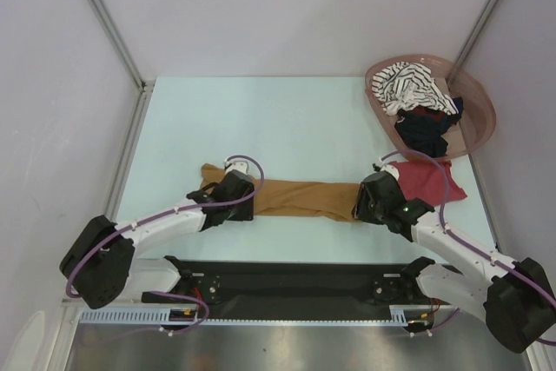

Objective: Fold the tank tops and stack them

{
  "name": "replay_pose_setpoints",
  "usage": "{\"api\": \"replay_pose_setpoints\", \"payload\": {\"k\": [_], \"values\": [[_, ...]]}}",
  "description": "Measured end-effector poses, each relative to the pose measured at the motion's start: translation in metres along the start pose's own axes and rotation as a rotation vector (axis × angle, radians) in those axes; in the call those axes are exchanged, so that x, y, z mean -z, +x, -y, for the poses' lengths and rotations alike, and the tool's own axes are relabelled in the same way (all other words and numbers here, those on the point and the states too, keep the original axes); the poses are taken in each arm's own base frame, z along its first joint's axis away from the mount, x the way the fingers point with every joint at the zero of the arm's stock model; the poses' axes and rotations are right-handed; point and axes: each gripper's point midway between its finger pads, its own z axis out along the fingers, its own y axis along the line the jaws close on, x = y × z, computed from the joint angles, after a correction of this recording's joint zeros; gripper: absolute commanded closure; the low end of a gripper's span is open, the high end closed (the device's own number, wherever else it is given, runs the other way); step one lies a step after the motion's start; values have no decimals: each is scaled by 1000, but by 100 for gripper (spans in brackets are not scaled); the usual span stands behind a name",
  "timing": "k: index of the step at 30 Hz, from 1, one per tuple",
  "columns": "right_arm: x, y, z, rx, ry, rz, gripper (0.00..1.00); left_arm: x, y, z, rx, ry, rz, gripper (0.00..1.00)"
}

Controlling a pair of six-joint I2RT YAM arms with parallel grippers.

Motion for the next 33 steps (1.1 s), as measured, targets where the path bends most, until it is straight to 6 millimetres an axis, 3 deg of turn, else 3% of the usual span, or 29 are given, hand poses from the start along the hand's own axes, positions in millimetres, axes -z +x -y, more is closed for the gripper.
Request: {"api": "replay_pose_setpoints", "payload": {"k": [4, 11, 15, 20, 24, 25, 33], "values": [[2, -1, -8, -6, -37, -10, 51, 9, -19, 2, 5, -15, 36, 41], [3, 2, -18, -31, -81, -33, 50, 24, -71, 12, 46, 0, 136, 41], [-3, 6, -18, -34, -77, -51, 50, 23, -80, 3, 75, -22, 140, 41], [-11, 16, -15, -41, -66, -87, 50, 18, -77, -8, 86, -46, 111, 41], [-11, 17, -15, -45, -67, -89, 91, 18, -76, -11, 81, -52, 104, 41], [-11, 17, -15, -41, -68, -89, 98, 18, -76, -11, 82, -52, 103, 41], [-6, 6, -6, -39, -37, -73, 100, 15, -75, -14, 79, -62, 93, 41]]}}
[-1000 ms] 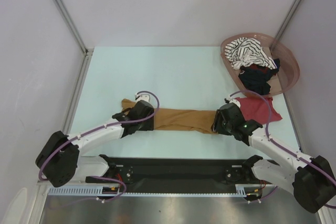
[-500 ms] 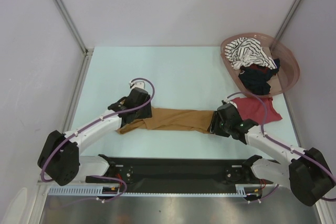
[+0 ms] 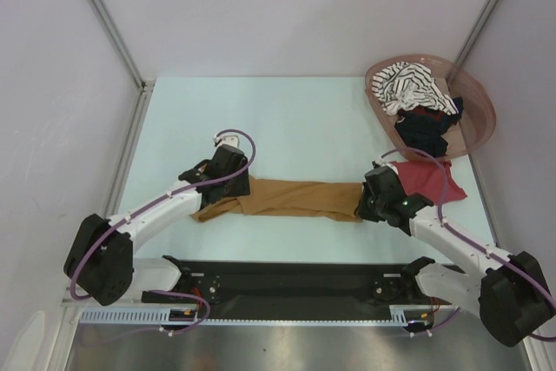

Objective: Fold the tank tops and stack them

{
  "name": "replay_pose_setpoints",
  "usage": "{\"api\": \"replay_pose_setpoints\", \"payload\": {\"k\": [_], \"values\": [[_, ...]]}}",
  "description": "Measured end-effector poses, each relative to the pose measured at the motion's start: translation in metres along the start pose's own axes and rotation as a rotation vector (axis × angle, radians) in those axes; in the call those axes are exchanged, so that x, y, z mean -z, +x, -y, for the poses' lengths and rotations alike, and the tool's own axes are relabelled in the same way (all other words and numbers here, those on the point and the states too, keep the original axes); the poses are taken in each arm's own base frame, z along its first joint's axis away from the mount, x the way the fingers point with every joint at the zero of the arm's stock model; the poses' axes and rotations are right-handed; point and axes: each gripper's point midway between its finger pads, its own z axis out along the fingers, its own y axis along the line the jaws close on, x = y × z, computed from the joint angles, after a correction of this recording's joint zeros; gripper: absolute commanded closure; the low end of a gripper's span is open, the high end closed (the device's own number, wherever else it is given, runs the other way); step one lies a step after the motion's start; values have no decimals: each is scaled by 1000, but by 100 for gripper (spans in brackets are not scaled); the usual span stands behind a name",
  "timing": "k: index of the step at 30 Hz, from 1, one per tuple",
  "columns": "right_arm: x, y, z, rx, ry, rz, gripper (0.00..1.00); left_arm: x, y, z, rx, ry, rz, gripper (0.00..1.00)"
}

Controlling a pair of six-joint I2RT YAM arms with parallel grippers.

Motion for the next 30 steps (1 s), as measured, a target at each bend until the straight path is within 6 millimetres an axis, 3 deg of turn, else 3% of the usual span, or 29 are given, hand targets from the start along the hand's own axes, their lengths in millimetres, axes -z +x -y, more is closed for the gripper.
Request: {"api": "replay_pose_setpoints", "payload": {"k": [7, 15, 17, 18, 21, 30], "values": [[19, -29, -2, 2, 3, 85, 100, -4, 3, -1, -1, -6, -16, 41], [20, -21, 16, -53, 79, 89, 100, -9, 7, -7, 5, -28, -38, 41], [18, -15, 23, -70, 99, 81, 96, -10, 5, -11, 18, -38, -36, 41], [16, -11, 25, -75, 105, 74, 82, -11, 4, -13, 24, -43, -35, 41], [12, -3, 30, -84, 123, 49, 59, -11, 3, -18, 35, -55, -35, 41], [12, -8, 28, -71, 120, 57, 54, -3, -11, -34, 112, -72, 14, 40]]}}
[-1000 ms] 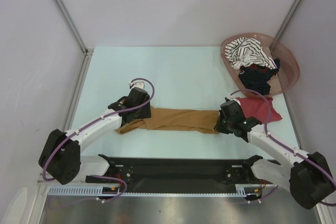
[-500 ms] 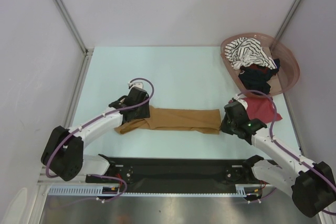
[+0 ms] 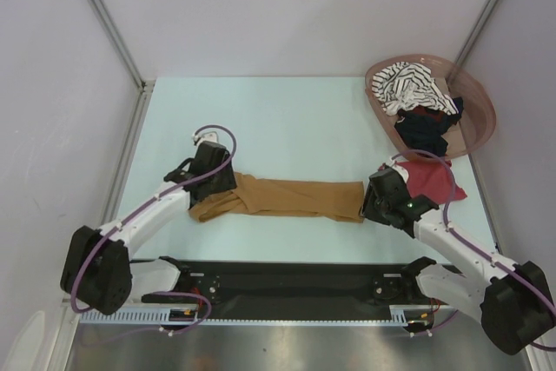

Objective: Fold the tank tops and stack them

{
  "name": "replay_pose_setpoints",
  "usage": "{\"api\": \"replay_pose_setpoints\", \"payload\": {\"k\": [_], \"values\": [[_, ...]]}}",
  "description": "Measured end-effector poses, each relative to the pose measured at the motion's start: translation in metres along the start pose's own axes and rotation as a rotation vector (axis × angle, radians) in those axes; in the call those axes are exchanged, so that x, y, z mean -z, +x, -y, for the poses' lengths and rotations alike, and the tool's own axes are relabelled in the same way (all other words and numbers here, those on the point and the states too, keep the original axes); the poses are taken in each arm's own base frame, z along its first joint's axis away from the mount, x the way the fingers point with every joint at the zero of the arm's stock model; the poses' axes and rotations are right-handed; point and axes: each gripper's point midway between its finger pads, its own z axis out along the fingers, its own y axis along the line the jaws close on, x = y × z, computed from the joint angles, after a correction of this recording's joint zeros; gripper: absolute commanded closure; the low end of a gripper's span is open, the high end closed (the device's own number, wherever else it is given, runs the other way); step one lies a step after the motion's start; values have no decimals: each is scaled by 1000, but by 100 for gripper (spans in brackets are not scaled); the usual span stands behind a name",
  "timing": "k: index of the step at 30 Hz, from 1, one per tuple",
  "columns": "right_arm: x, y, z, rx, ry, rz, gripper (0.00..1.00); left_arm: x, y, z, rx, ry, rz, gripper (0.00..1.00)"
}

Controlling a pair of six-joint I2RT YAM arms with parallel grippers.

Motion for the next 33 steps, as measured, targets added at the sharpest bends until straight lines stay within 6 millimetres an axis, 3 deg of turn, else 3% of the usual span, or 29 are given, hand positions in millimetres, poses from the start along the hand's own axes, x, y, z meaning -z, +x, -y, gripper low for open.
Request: {"api": "replay_pose_setpoints", "payload": {"k": [3, 7, 11, 18, 23, 33], "values": [[-1, -12, -7, 6, -3, 15, 48, 11, -7, -11, 59, 2, 49, 36], [-10, -31, -14, 7, 5, 32, 47, 30, -11, -15, 116, 37, 116, 30], [-23, -47, -16, -3, 19, 53, 43, 39, -2, -16, 168, 77, 132, 27], [-54, -52, -17, 9, 55, 27, 41, 32, 47, -19, 231, 112, 9, 26], [-67, -51, -16, 16, 63, 20, 42, 25, 65, -41, 255, -39, -69, 20], [-71, -64, -23, 17, 22, 76, 47, 31, 57, -63, 278, -189, -50, 21]]}}
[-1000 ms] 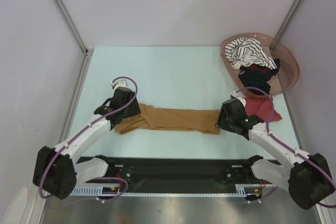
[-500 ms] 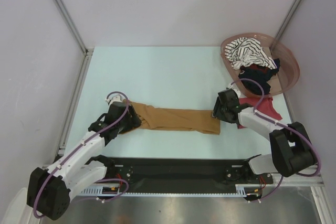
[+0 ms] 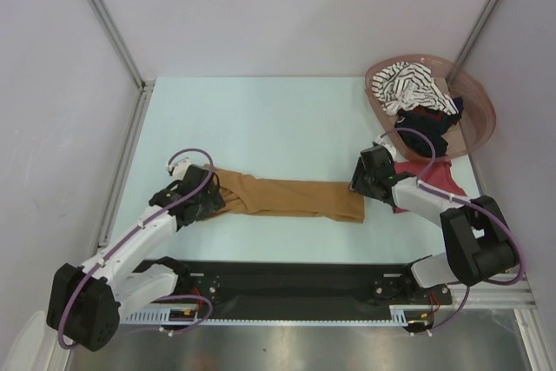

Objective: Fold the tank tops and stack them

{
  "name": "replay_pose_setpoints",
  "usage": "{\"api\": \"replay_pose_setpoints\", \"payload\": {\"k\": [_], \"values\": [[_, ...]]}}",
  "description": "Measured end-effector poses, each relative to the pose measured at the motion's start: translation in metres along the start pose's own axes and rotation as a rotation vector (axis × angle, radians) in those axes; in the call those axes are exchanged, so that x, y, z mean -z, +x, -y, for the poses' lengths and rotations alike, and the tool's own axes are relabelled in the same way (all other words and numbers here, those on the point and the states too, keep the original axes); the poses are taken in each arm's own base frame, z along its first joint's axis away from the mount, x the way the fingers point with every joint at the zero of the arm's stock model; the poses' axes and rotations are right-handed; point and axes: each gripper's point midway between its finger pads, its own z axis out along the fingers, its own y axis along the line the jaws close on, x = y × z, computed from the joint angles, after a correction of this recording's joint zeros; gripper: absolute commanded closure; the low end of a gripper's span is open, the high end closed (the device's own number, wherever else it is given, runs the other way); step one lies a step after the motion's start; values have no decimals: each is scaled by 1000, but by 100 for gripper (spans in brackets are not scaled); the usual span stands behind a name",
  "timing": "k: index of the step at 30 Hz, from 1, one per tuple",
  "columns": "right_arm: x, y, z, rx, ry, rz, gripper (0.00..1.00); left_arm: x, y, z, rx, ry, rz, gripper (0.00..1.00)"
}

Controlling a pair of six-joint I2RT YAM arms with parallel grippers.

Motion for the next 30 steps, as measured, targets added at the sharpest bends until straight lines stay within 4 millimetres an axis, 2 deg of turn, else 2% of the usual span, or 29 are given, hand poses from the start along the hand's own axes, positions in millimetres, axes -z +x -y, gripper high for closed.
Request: {"api": "replay_pose_setpoints", "payload": {"k": [6, 13, 17, 22, 25, 26, 28, 30], "values": [[-10, 1, -3, 2, -18, 1, 50, 12, -10, -5, 28, -9, 43, 24], [-12, -1, -6, 0, -35, 11, 52, 20, -13, -27, 142, -127, 71, 30], [-12, -2, -6, -1, -37, 15, 52, 17, -12, -30, 199, -147, 70, 35], [-12, -1, -6, -2, -43, 18, 54, 3, -5, -38, 260, -167, 58, 41], [-12, 0, -5, -3, -44, 17, 57, -3, -1, -38, 296, -163, 47, 46], [-12, 0, -5, -4, -45, 17, 63, -5, 0, -38, 309, -162, 46, 49], [-12, 0, -4, -3, -44, 15, 67, -8, 1, -37, 328, -161, 45, 54], [-12, 2, -3, -1, -43, 13, 78, -11, 1, -36, 352, -154, 49, 70]]}}
